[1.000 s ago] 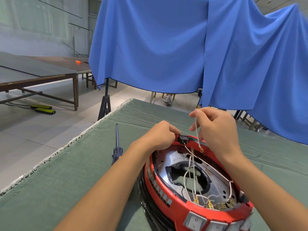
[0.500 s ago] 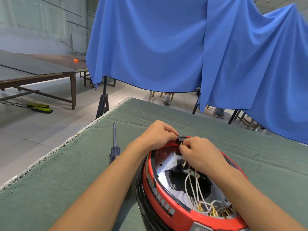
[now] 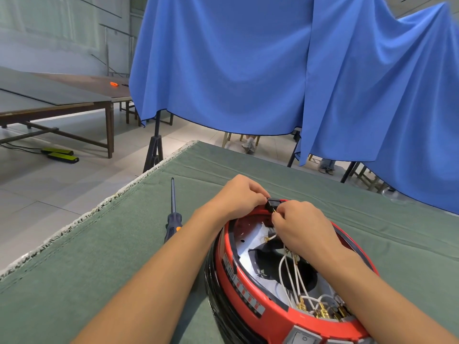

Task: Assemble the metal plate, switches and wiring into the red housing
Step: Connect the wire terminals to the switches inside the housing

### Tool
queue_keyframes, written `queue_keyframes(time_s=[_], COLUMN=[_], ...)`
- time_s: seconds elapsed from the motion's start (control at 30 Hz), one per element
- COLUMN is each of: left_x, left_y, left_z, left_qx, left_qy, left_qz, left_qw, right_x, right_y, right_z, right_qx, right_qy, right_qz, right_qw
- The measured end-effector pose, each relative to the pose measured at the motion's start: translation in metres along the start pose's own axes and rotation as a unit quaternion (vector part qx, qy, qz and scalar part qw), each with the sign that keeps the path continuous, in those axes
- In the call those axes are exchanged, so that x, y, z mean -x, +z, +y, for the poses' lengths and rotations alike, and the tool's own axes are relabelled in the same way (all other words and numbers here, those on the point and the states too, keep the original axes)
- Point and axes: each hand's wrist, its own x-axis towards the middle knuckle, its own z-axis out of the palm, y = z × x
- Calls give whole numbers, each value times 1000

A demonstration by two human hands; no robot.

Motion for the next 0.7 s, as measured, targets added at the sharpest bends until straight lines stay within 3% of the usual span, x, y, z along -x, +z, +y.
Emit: queue_keyframes(time_s=[0.7], left_x=[-1], left_y=[2], left_z=[-2], left_qx=[-8], left_qy=[11], left_qz=[7], left_qw=[1000], right_x=[-1], right_y=[-1], right_z=[-6], right_qx=[37], right_qy=[7], right_qz=[18], right_qw=[999])
